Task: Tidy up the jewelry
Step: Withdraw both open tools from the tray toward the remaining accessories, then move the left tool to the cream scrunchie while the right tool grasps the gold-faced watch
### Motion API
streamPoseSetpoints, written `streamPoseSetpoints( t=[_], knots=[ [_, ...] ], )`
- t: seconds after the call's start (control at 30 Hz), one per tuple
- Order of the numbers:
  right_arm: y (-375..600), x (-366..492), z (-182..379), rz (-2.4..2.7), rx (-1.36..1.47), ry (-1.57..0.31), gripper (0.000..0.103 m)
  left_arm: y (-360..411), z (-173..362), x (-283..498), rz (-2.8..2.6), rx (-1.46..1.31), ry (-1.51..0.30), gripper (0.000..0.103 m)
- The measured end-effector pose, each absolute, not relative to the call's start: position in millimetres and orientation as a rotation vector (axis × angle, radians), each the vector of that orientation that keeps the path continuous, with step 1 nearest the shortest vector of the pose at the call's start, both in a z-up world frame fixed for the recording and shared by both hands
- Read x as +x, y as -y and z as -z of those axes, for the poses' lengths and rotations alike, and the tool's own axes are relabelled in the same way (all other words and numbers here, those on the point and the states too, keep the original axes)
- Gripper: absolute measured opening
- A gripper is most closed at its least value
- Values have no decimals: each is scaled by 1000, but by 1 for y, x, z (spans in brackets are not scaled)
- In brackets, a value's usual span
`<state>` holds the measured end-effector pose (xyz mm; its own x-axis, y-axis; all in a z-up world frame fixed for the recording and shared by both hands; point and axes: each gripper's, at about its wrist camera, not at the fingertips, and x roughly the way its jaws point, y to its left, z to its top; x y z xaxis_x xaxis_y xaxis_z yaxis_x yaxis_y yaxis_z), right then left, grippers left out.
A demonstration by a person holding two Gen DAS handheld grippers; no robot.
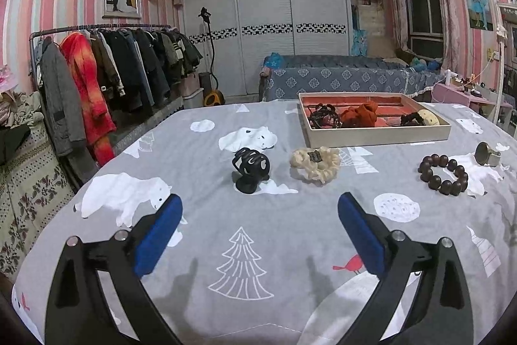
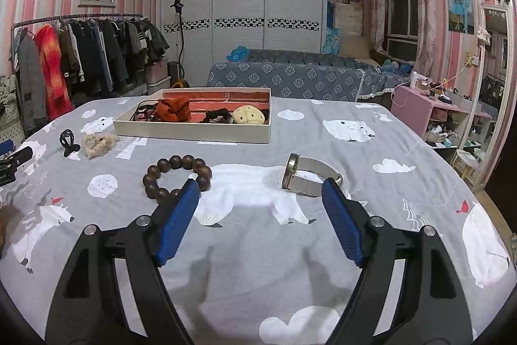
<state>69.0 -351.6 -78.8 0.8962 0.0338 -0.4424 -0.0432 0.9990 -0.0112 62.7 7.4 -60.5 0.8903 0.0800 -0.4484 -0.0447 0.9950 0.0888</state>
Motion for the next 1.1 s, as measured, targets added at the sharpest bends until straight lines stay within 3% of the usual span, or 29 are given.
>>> streamPoseSetpoints(
  t=[0.7, 1.1],
  knots=[
    [353, 71, 82, -43, -19, -460, 80, -3, 62, 66, -91, 108, -483, 96],
    [376, 126, 60, -30, -15, -533, 80, 28, 44, 131, -3, 138, -517, 96]
  ],
)
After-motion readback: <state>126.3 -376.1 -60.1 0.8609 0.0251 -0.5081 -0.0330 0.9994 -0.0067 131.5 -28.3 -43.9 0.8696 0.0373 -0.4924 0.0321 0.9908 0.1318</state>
